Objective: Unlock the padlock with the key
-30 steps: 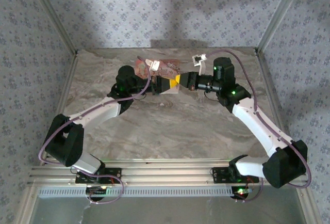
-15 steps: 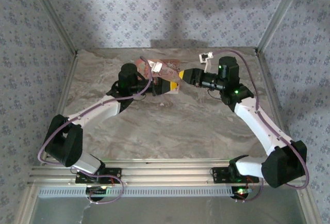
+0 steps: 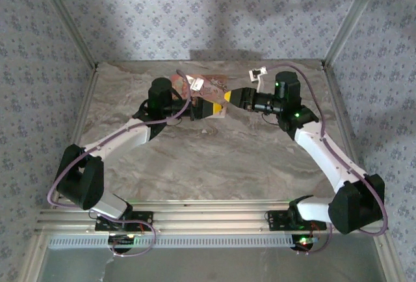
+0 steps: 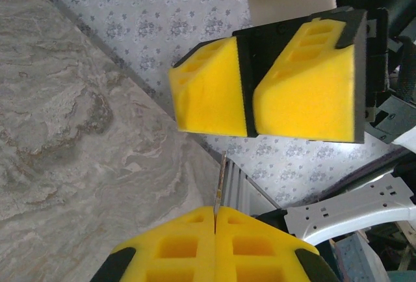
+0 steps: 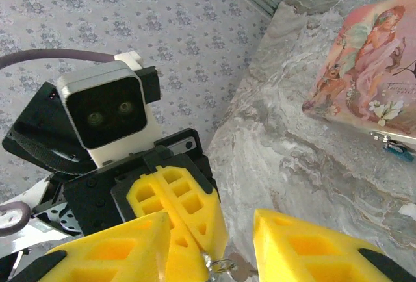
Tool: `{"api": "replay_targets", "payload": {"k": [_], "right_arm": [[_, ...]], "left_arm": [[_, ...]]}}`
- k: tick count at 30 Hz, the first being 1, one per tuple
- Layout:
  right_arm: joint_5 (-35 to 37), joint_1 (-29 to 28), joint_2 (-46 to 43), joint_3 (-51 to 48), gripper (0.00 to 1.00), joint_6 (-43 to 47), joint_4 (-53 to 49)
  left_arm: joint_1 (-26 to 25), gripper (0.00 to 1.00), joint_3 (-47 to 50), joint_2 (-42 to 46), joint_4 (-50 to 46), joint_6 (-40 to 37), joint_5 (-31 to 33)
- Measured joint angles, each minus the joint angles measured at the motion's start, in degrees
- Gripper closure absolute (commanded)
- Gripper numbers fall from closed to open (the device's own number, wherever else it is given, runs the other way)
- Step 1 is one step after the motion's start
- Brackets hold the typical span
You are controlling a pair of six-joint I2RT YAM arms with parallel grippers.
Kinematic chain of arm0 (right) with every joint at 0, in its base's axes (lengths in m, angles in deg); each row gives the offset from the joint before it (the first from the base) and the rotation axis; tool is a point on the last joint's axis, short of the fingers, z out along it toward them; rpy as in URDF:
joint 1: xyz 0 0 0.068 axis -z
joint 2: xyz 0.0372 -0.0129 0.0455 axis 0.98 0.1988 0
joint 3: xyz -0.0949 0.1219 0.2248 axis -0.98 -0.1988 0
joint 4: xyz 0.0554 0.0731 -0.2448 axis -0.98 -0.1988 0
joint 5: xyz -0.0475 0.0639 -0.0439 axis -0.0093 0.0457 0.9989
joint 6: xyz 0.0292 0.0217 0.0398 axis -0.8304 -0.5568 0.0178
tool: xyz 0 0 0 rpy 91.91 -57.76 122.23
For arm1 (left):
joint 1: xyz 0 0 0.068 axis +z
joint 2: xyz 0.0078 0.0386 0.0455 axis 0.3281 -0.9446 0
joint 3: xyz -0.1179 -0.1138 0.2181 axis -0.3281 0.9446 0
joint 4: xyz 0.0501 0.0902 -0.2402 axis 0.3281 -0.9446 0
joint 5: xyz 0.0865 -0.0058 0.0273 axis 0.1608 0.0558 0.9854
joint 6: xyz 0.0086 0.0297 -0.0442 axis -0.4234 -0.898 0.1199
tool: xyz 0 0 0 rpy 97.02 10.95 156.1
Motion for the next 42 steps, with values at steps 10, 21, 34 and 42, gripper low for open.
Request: {"api": "replay_targets", "payload": {"k": [10, 21, 34, 42], "right_arm": [[-1.8, -0.8, 2.1, 0.0, 0.71, -0.2, 0.6], [-1.8, -2.3, 3.0, 0.0, 0.68, -0.7, 1.6], [13.4, -2.5, 8.7, 8.3, 0.44, 4.0, -12.2], [27.6, -3.7, 24.4, 19.9, 0.36, 6.1, -21.3]], "left_arm": [[0.2, 1.00, -0.7, 0.0, -1.0, -0.2, -0.7], [1.8, 1.00, -0.6, 0.2, -1.2, 0.5, -0.7], [8.8, 1.00, 8.7, 7.6, -5.9, -1.0, 4.4], [19.1, 1.00, 13.4, 8.1, -9.9, -2.8, 9.2]]}}
